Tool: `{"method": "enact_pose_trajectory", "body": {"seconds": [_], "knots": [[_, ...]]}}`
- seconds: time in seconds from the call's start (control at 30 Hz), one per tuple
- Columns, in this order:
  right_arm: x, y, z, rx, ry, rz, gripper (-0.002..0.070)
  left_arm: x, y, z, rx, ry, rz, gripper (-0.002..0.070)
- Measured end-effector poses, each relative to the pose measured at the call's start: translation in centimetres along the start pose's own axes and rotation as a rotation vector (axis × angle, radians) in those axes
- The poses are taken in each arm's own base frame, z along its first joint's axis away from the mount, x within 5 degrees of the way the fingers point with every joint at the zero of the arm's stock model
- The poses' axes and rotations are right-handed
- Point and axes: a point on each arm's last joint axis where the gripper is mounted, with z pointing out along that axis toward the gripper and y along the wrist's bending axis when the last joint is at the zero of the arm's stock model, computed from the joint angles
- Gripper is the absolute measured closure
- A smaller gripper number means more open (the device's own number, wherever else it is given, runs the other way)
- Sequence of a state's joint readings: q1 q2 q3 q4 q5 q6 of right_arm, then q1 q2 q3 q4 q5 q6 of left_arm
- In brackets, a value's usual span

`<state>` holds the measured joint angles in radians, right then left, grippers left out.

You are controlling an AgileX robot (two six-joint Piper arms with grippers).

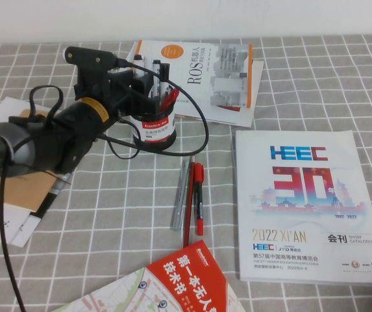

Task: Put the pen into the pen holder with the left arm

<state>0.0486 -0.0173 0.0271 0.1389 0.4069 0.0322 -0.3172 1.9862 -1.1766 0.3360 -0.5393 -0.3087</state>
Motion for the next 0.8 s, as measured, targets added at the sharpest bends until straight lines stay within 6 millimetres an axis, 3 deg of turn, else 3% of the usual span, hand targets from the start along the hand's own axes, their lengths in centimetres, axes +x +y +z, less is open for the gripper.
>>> {"method": "enact_pose_trajectory", "body": {"seconds": [0.13, 0.23, 0.3, 0.4, 0.47, 0.57, 0.67, 0.8], "knots": [[0.0, 0.0, 0.0, 0.0, 0.0, 0.0, 0.0689, -0.8, 0.7, -0.6, -0.026, 0.011, -0.028, 0.0351], [0.0, 0.0, 0.0, 0.0, 0.0, 0.0, 0.0689, -2.5, 0.9, -1.8, -0.062, 0.051, -0.029, 0.0363], [0.0, 0.0, 0.0, 0.0, 0.0, 0.0, 0.0688, -4.0, 0.7, -3.0, -0.09, 0.083, -0.028, 0.0409], [0.0, 0.0, 0.0, 0.0, 0.0, 0.0, 0.0688, -6.7, -0.1, -5.6, -0.133, 0.145, -0.02, 0.055], [0.0, 0.0, 0.0, 0.0, 0.0, 0.0, 0.0689, -8.9, -1.1, -7.8, -0.146, 0.161, 0.004, 0.0623], [0.0, 0.0, 0.0, 0.0, 0.0, 0.0, 0.0689, -11.6, -2.8, -11.7, -0.131, 0.124, 0.04, 0.0661], [0.0, 0.0, 0.0, 0.0, 0.0, 0.0, 0.0689, -12.9, -4.4, -15.9, -0.106, 0.08, 0.059, 0.0671], [0.0, 0.0, 0.0, 0.0, 0.0, 0.0, 0.0689, -13.1, -5.5, -21.9, -0.084, 0.02, 0.043, 0.0674]]}}
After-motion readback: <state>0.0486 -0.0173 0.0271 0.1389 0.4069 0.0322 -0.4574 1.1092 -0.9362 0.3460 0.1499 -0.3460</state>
